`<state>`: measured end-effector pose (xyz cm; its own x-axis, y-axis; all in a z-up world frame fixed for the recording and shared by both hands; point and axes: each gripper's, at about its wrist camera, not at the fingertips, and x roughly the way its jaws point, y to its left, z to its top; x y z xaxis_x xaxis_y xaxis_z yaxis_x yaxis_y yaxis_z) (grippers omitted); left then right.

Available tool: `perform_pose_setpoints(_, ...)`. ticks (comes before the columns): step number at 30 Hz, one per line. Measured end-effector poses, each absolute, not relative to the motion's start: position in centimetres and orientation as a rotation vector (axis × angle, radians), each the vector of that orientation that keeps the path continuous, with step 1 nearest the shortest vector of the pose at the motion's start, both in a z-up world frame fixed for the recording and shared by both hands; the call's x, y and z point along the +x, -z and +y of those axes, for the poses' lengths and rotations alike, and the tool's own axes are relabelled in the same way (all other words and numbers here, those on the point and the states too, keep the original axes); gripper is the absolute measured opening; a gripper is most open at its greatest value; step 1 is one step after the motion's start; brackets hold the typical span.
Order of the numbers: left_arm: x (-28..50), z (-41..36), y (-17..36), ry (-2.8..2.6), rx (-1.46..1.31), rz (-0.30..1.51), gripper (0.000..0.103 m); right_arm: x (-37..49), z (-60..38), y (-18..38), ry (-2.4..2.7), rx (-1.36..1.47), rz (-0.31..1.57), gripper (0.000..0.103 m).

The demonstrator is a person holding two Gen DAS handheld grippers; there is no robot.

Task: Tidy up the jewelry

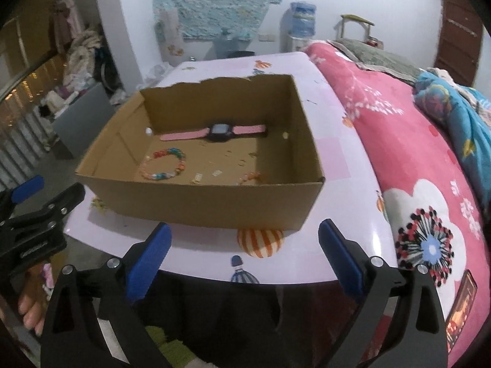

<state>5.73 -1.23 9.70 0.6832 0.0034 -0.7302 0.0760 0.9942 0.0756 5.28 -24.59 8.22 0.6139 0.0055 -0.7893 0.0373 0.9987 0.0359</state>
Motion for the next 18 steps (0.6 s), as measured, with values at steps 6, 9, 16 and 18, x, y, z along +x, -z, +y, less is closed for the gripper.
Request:
perform_pose_setpoints(6, 6.2, -2.7, -9.1, 0.041, 0.088, 0.847, 0.094, 6.0, -24.9, -8.0, 0.05, 0.047, 0.929, 0.094)
perform_pose_setpoints(9, 6.5, -2.8, -9.0, 0.035, 0.076, 0.858, 0.095, 6.5, -25.0, -7.9, 0.062, 0.047, 0.937, 0.094)
perform_pose_setpoints(16, 6.9, -2.6, -8.5, 0.031, 0.049, 0.885, 0.095, 7.1, -24.7, -7.7, 0.076, 0.044, 0.95, 0.094)
perform_pose_setpoints(18, 6.9, -2.5, -8.4, 0.031, 0.049, 0.887, 0.095, 7.2, -24.5, -7.7, 0.078, 0.04, 0.949, 0.094)
